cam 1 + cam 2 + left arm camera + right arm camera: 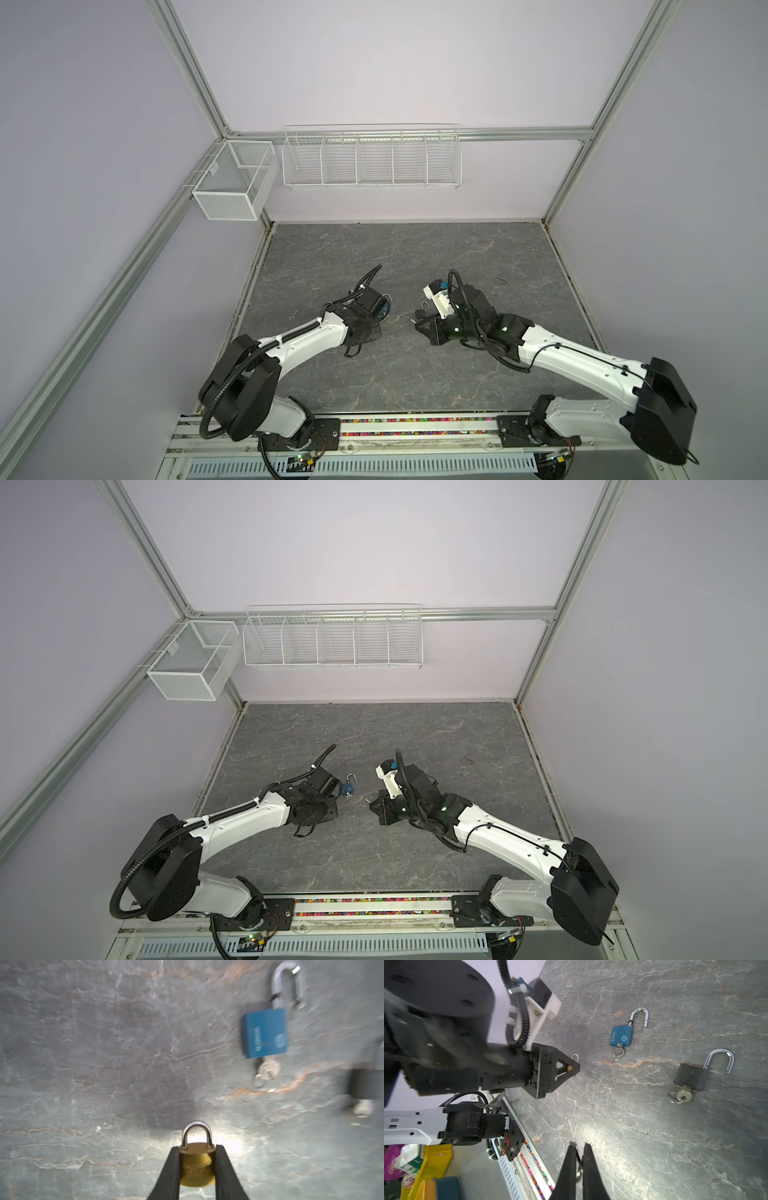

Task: Unlock with the key
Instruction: 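Close the left gripper on the brass padlock and lift it toward the right gripper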

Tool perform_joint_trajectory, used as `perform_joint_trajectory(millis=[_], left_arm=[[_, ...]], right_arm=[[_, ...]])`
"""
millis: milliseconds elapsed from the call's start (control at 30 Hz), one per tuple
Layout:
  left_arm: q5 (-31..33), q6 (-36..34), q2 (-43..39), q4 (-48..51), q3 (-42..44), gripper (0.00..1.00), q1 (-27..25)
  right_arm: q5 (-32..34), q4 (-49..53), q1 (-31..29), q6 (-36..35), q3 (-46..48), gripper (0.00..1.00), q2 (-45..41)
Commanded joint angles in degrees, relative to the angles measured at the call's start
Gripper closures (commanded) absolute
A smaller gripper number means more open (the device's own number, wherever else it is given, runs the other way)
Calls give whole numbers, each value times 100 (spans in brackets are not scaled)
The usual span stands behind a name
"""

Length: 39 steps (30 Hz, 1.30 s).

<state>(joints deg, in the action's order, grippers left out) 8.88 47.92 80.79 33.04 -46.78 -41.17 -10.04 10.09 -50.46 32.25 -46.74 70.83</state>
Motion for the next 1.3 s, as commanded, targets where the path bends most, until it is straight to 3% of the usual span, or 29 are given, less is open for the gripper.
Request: perform_joint_trajectory(millis=[0, 300, 600, 800, 1267], left_arm=[[-11, 541, -383, -226, 1, 100, -32], [-102, 1598, -1364, -800, 287, 100, -121], [-71, 2293, -2234, -1334, 688, 100, -165], [20, 2362, -2584, -1349, 811, 100, -165], [30, 2327, -2665, -1379, 820, 100, -172]], right_arm=[[718, 483, -259, 106, -197, 93, -65], [1487, -105, -1133, 832, -547, 93, 632], [1830, -1133, -1434, 1368, -619, 93, 1163], [1886, -1675, -1440, 1322, -595, 93, 1342], [2088, -1692, -1458, 1272, -966, 93, 1804]])
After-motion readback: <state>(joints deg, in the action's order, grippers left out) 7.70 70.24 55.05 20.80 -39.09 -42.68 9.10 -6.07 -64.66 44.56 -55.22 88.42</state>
